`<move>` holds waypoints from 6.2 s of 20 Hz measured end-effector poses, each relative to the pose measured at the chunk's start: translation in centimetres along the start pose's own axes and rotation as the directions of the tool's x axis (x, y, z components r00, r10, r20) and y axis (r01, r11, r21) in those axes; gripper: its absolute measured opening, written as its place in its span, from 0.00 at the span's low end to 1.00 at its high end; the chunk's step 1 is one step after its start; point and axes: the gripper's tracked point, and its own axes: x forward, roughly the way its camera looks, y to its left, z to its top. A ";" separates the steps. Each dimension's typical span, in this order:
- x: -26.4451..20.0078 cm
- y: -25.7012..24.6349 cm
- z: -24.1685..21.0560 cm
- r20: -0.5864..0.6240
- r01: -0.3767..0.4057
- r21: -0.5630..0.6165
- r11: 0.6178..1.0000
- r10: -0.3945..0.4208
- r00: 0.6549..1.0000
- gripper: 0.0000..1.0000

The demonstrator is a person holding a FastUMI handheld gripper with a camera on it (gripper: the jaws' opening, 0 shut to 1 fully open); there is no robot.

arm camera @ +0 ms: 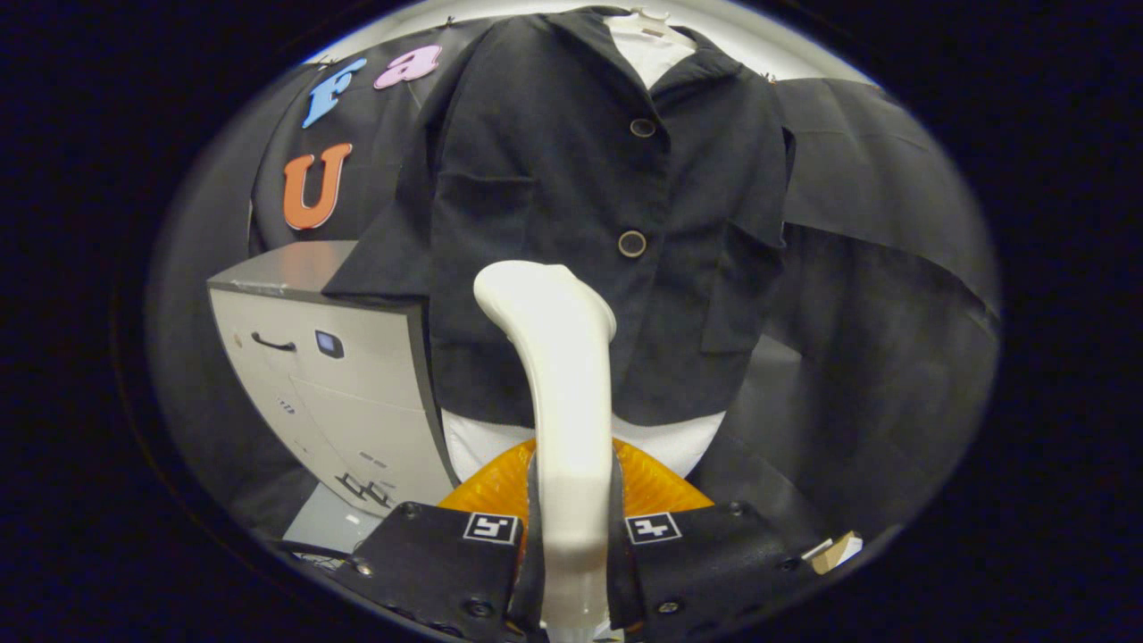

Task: Iron the clothes twice with a garment steamer, once on the left side and once on the right side.

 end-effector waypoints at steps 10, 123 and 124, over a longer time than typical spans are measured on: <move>1.8 1.2 -6.6 -0.140 0.019 -0.032 0.999 -0.023 0.990 0.31; 3.3 -13.5 -5.1 -0.101 0.127 0.017 0.992 -0.125 0.987 0.31; 3.4 -13.4 -5.6 -0.107 0.132 0.018 0.991 -0.129 0.986 0.31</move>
